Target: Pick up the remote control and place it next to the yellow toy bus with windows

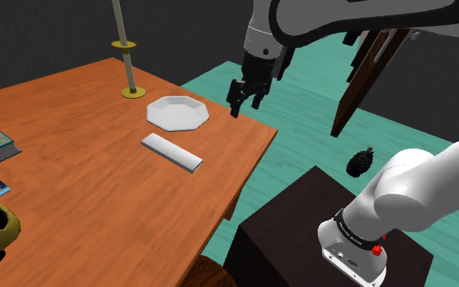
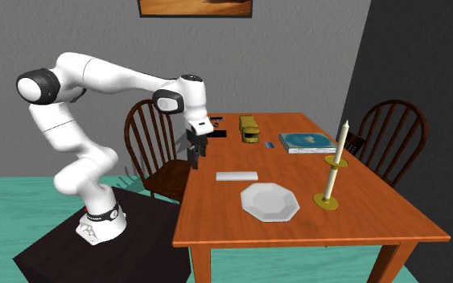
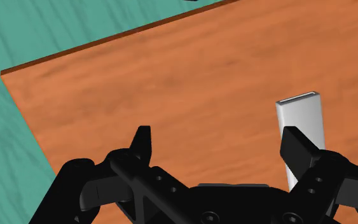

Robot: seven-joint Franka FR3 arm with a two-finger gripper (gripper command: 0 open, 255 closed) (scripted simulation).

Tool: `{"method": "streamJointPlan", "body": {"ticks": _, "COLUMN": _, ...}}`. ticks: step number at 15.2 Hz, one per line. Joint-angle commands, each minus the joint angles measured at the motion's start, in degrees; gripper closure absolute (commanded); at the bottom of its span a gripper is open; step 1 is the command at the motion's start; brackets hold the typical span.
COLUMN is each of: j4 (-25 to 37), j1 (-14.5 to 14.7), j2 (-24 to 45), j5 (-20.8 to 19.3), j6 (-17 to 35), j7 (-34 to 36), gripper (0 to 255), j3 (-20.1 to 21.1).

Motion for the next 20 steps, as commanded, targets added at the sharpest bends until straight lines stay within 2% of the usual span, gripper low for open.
{"method": "streamJointPlan", "body": {"ticks": 1, "j4": 1.35, "j1": 0.5, "j2": 3.87, "j5": -0.41, "j6": 2.72, "j7": 1.71, "gripper": 0, "j3": 1.87}}
{"method": "streamJointPlan", "body": {"ticks": 6, "j4": 6.58, "j1": 1.49, "j2": 13.88, "j5": -3.15, "j6": 7.57, "j7": 6.05, "gripper": 0, "j3": 5.68}}
{"method": "streamJointPlan", "body": {"ticks": 11, "j4": 13.55, "j1": 3.16, "j2": 24.64, "j5": -7.92, "j6": 10.83, "j7": 11.11, "gripper": 0, "j3": 8.41}}
{"method": "streamJointPlan", "body": {"ticks": 18, "j4": 25.88, "j1": 7.62, "j2": 39.73, "j5": -15.69, "j6": 12.11, "j7": 17.57, "gripper": 0, "j3": 9.43}}
{"method": "streamJointPlan", "body": {"ticks": 20, "j4": 25.17, "j1": 7.76, "j2": 40.39, "j5": -16.0, "j6": 13.43, "j7": 17.77, "gripper": 0, "j3": 9.26}}
